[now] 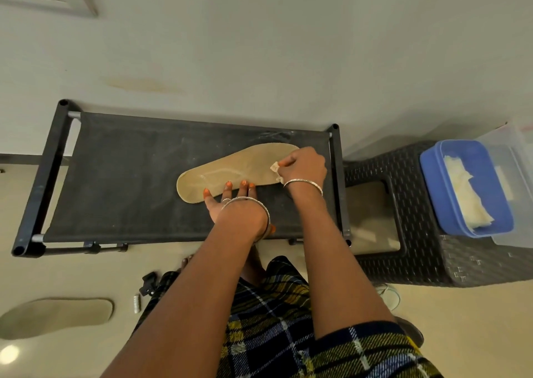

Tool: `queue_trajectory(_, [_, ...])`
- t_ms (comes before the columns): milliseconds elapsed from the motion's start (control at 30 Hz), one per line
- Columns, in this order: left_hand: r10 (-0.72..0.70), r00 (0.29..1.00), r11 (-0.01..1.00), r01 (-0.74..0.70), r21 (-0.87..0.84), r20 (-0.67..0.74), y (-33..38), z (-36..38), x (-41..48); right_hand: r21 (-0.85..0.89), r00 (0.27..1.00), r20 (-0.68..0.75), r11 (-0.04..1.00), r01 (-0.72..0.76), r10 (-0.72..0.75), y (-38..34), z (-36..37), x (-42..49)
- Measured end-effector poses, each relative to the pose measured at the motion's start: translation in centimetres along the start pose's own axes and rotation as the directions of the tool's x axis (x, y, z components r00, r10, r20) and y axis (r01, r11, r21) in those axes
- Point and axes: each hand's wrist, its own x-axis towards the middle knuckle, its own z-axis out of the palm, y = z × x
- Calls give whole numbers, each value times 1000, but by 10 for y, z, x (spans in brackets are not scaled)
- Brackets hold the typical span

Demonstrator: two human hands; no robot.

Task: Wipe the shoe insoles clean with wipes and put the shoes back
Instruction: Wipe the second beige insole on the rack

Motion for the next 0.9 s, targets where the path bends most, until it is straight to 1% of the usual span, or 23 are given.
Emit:
queue_trajectory(67, [0,1000,1000,0,1,11,0,-2,0,4,999,-6,999,53,-53,-5,8,-7])
queue_trajectory(167, [7,1000,1000,-7,23,21,1,-3,1,77,981,109,986,150,-158,-17,17,-10])
queue_trajectory(233, [27,999,998,-28,51,20,1,-4,2,88,973,130,980,181,-191,-19,16,-4])
queue_trajectory(267, [34,999,998,-35,59,17,1,-5,4,97,976,103,979,180,-189,-20,15,-1])
queue_trajectory(367, [45,998,996,-47,70,36,0,-6,7,139,981,-61,972,191,-184,-16,16,8])
queue_trajectory(400, [48,998,996,-51,76,44,1,-7,8,148,979,-91,970,192,-180,-15,16,9])
queue_trajectory(433, [50,998,995,-54,83,49,1,-8,8,145,980,-90,971,189,-177,-15,16,9])
queue_trajectory(467, [52,997,995,-56,86,51,0,-8,8,137,981,-55,972,190,-184,-14,15,8])
queue_trajectory(500, [52,997,995,-57,86,54,0,-9,8,125,979,15,972,200,-204,-14,12,8])
queue_trajectory(567, [55,996,994,-60,88,65,0,-11,8,113,948,199,967,228,-247,-13,7,7])
queue_trajectory(600, [55,996,994,-61,87,68,-1,-12,8,115,930,268,967,229,-252,-14,6,6])
queue_trajectory(633, [52,996,995,-58,83,69,-1,-12,8,113,922,296,968,225,-249,-14,6,5])
queue_trajectory(667, [47,997,995,-52,81,66,-2,-13,7,105,927,287,970,221,-242,-15,6,5])
queue_trajectory(700, [43,997,996,-48,80,60,-3,-12,6,91,941,246,973,214,-230,-15,8,4])
queue_trajectory(767, [34,998,997,-39,73,57,-6,-12,6,76,980,89,983,169,-176,-17,10,5])
queue_trajectory(833, [21,998,998,-25,66,65,-9,-12,7,92,990,-36,986,138,-135,-17,9,7])
queue_trajectory(867, [15,997,997,-20,69,72,-10,-12,7,100,991,-46,987,127,-123,-17,8,9])
queue_trajectory(900, [11,997,997,-17,73,81,-10,-14,6,96,994,-19,989,112,-110,-16,6,9])
